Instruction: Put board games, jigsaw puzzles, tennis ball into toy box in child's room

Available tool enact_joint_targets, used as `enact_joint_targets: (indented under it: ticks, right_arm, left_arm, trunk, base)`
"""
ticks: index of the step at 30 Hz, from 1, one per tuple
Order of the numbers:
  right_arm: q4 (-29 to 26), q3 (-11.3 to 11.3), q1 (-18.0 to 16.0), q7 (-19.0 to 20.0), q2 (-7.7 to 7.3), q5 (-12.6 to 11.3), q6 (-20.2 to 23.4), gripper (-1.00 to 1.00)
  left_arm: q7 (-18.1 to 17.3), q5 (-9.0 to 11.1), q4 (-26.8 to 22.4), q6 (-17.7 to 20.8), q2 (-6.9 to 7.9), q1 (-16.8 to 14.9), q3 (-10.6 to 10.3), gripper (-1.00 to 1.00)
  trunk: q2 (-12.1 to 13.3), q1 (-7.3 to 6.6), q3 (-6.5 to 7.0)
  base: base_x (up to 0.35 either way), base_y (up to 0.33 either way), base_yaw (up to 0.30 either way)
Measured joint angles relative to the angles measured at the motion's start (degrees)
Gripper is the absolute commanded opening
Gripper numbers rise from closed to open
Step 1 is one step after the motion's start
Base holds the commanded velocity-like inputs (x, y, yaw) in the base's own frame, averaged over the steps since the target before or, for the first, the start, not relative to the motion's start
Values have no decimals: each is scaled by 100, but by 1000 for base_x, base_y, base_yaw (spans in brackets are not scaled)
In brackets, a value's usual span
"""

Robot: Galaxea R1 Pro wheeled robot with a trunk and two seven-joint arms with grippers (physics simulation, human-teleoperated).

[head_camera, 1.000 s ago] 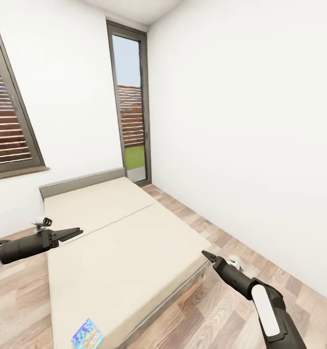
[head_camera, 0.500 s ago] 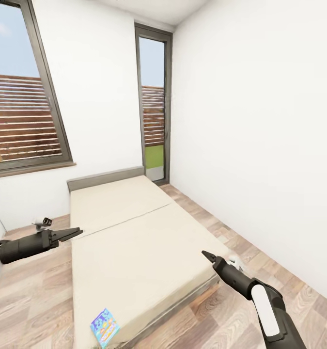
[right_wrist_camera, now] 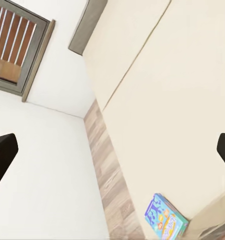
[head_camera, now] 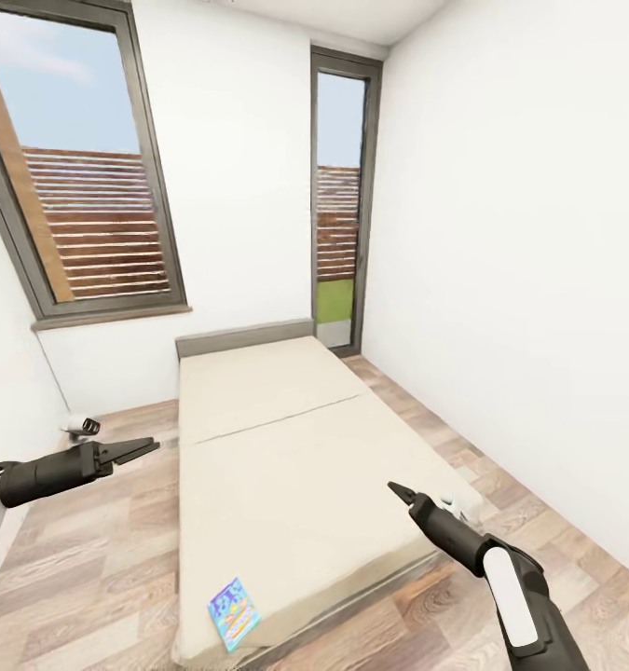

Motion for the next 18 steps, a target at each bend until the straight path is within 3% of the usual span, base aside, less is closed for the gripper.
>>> enact_joint_targets:
  ticks: [18]
  right_arm:
    - [0,0,0,0,-2,0,0,100]
  left_arm:
    - [0,1,0,-3,0,0,0,100]
  trunk:
    - [0,0,0]
  base:
    - [0,0,281]
